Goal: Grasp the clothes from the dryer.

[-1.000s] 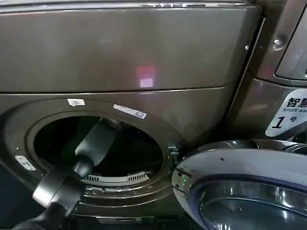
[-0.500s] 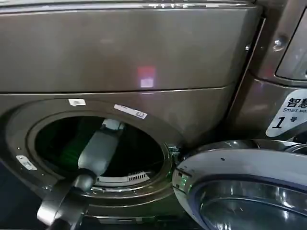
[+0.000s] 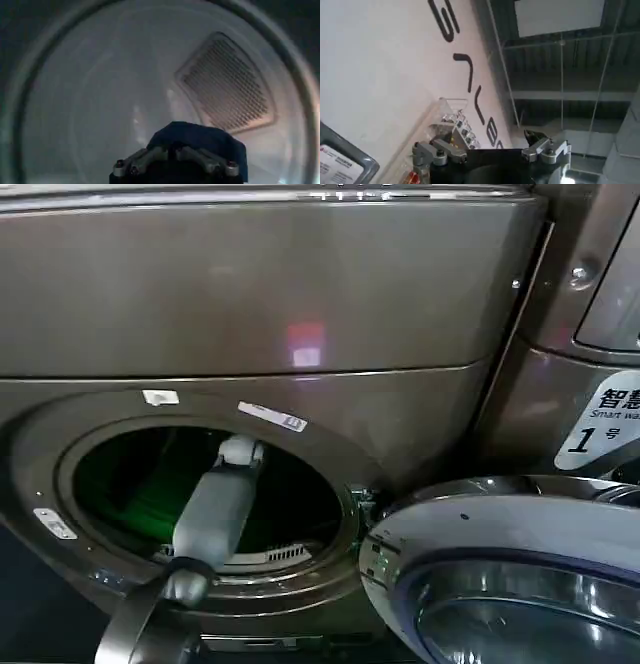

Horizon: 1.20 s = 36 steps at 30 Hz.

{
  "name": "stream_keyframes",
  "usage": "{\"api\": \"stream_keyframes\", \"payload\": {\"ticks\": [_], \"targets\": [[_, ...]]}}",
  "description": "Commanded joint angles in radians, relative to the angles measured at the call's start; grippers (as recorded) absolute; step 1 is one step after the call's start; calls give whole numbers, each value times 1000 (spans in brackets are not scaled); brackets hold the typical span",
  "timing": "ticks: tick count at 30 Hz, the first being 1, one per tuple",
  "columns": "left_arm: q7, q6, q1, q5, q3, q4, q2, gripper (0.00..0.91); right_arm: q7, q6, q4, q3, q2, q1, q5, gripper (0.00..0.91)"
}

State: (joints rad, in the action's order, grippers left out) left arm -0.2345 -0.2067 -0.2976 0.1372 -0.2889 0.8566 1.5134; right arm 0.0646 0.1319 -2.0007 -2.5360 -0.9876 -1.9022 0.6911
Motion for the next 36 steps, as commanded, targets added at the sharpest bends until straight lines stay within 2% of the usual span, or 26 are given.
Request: {"api": "stream_keyframes", "payload": {"ticks": [1, 36], "targets": [[-137, -35, -27, -40, -31, 27, 9, 0, -36, -3, 7, 0, -1, -1, -4, 907], [-105, -36, -16, -59, -21, 5, 17, 0, -3, 6, 5, -3, -1, 6, -22, 907]]}}
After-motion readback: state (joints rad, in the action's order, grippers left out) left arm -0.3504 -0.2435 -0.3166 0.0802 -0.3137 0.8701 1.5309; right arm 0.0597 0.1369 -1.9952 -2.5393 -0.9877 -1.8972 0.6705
